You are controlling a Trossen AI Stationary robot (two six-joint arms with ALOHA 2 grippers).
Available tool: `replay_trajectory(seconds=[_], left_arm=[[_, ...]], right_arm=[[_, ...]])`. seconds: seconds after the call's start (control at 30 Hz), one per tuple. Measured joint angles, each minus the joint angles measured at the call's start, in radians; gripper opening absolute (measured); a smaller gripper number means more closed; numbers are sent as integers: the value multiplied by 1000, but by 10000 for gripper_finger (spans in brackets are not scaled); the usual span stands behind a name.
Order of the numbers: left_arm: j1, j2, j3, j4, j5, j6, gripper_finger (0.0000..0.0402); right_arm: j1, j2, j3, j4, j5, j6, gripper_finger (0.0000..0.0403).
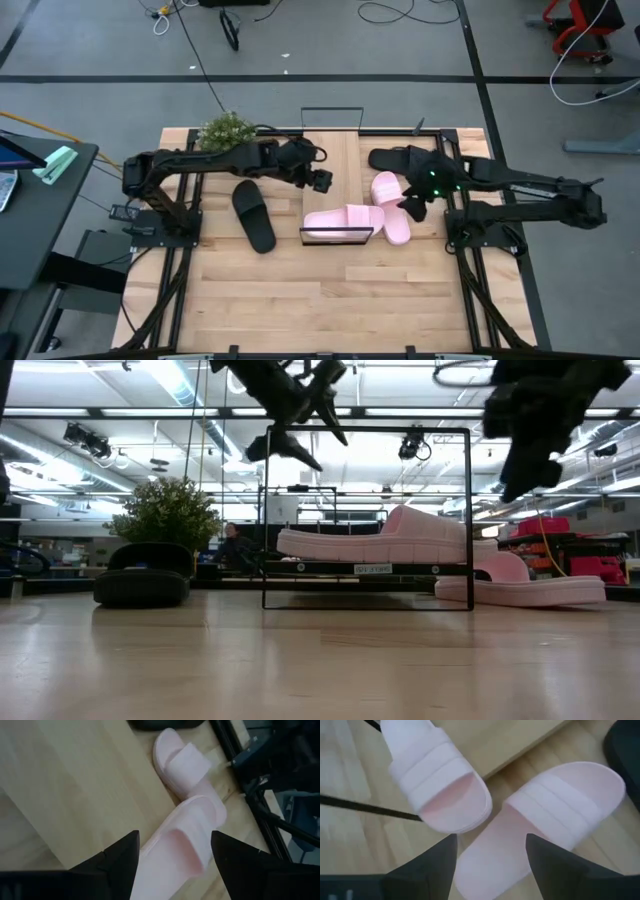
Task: Pick and place slides into the shelf
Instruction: Put the pink slides on the shelf
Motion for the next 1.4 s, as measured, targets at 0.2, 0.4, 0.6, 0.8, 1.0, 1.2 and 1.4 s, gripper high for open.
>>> replay_trajectory(seconds=[0.2,0.4,0.6,0.8,1.0,1.2,1.4], left_arm=[[0,-44,0,-14,-15,29,243],[-9,-70,0,-32,-23,41,243],[-22,-99,0,-71,-24,63,236],[-41,-146,0,-95,-27,89,239],[-60,-207,0,-107,-39,115,233],[-70,-246,0,-119,-106,128,234],[-69,-261,0,-138,-120,134,231]], right_arm=[[-165,141,52,44,-136,-119,242],[-263,331,176,15,-215,-212,242],[-302,550,337,-111,-220,-320,242],[-375,705,465,-214,-222,-413,242],[-436,782,470,-229,-231,-460,242],[-462,838,457,-240,-236,-539,242],[-461,886,457,-249,-272,-594,242]])
